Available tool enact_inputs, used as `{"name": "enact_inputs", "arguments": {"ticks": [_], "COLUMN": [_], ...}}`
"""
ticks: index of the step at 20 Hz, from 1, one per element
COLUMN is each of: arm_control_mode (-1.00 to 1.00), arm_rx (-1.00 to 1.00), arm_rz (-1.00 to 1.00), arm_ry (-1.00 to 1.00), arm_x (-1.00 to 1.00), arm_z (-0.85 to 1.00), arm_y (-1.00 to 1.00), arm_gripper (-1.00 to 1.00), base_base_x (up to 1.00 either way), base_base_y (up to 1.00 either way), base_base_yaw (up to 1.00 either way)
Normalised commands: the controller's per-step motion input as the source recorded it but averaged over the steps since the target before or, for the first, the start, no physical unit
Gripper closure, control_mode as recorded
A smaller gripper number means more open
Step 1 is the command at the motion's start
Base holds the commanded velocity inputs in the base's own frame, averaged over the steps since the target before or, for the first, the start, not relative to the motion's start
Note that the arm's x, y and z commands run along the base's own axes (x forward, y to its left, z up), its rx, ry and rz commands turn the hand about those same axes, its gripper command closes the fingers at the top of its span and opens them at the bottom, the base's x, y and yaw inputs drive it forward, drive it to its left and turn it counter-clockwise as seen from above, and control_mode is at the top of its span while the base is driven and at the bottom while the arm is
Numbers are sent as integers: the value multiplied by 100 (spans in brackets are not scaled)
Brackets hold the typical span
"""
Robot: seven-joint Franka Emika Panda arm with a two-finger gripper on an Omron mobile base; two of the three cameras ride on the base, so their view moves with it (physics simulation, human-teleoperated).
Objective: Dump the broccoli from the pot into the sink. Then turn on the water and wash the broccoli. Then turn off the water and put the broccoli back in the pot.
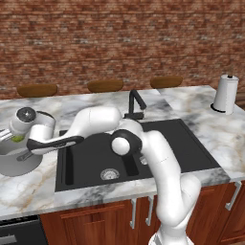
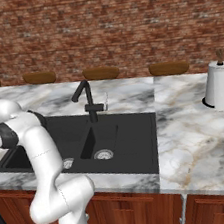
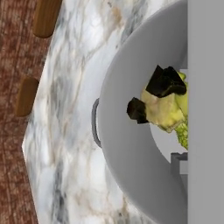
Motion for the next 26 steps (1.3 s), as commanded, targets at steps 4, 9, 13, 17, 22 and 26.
{"name": "enact_inputs", "arguments": {"ticks": [4,9,13,17,22,26], "arm_control_mode": [-100,-100,-100,-100,-100,-100], "arm_rx": [0,0,0,0,0,-1], "arm_rz": [0,0,0,0,0,0], "arm_ry": [1,5,10,7,0,0], "arm_x": [0,0,0,0,-5,-21], "arm_z": [-1,0,0,0,20,23], "arm_y": [5,0,-2,-13,-31,-41], "arm_gripper": [-100,-100,-100,-100,-100,-100], "base_base_x": [0,0,0,0,0,0], "base_base_y": [0,0,0,0,0,0], "base_base_yaw": [0,0,0,0,0,0]}}
